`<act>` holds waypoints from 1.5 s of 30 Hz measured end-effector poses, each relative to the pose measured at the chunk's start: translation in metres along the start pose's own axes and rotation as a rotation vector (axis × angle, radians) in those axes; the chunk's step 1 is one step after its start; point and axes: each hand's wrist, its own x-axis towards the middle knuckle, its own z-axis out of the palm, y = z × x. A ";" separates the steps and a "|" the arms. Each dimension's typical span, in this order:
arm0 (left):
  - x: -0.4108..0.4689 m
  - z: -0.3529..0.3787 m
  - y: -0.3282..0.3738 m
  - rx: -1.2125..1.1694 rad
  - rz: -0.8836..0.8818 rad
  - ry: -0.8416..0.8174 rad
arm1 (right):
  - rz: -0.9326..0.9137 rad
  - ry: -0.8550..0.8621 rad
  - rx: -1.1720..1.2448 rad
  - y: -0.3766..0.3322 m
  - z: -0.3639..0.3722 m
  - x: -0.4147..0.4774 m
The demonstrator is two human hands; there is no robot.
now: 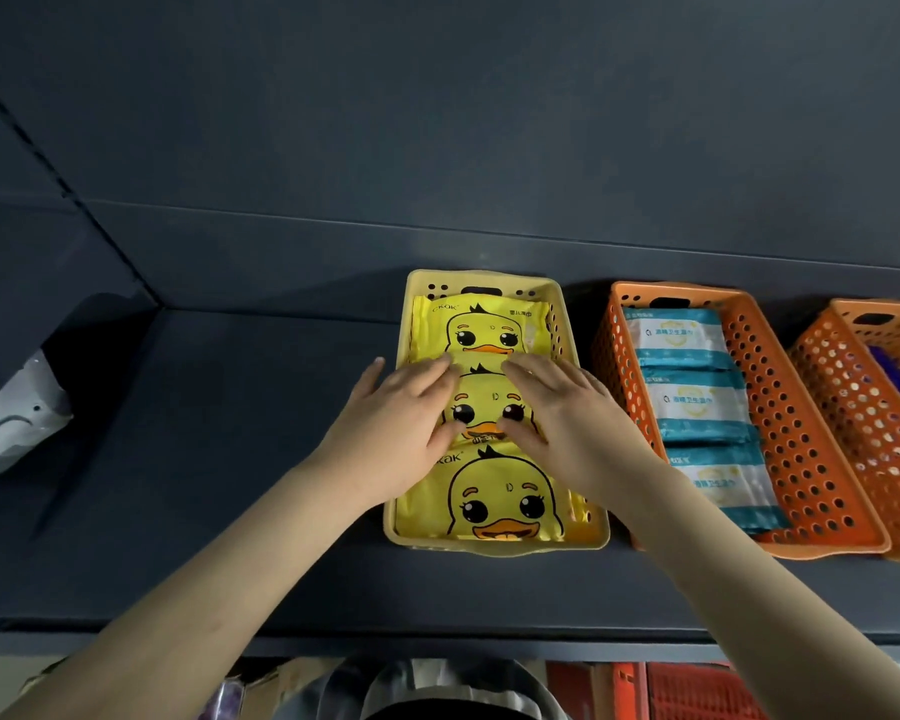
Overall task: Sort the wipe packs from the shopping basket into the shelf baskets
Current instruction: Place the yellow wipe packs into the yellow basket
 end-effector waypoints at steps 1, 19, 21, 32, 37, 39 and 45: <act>0.001 0.000 -0.002 0.021 0.012 -0.038 | -0.005 -0.027 -0.021 0.005 0.002 -0.002; 0.028 -0.017 -0.013 0.087 0.068 -0.120 | -0.065 -0.133 0.061 0.029 -0.008 0.020; 0.030 -0.019 -0.015 0.086 0.072 -0.147 | -0.100 -0.141 0.060 0.033 -0.008 0.023; 0.035 -0.035 -0.016 0.151 0.078 -0.235 | -0.040 -0.134 -0.015 0.035 -0.008 0.024; 0.060 -0.043 -0.024 0.154 0.082 -0.207 | -0.049 -0.135 -0.049 0.048 -0.018 0.046; 0.073 -0.041 -0.023 0.177 0.086 -0.321 | -0.058 -0.199 -0.060 0.049 -0.023 0.053; 0.077 -0.039 -0.025 0.196 0.085 -0.445 | -0.085 -0.268 -0.098 0.049 -0.030 0.056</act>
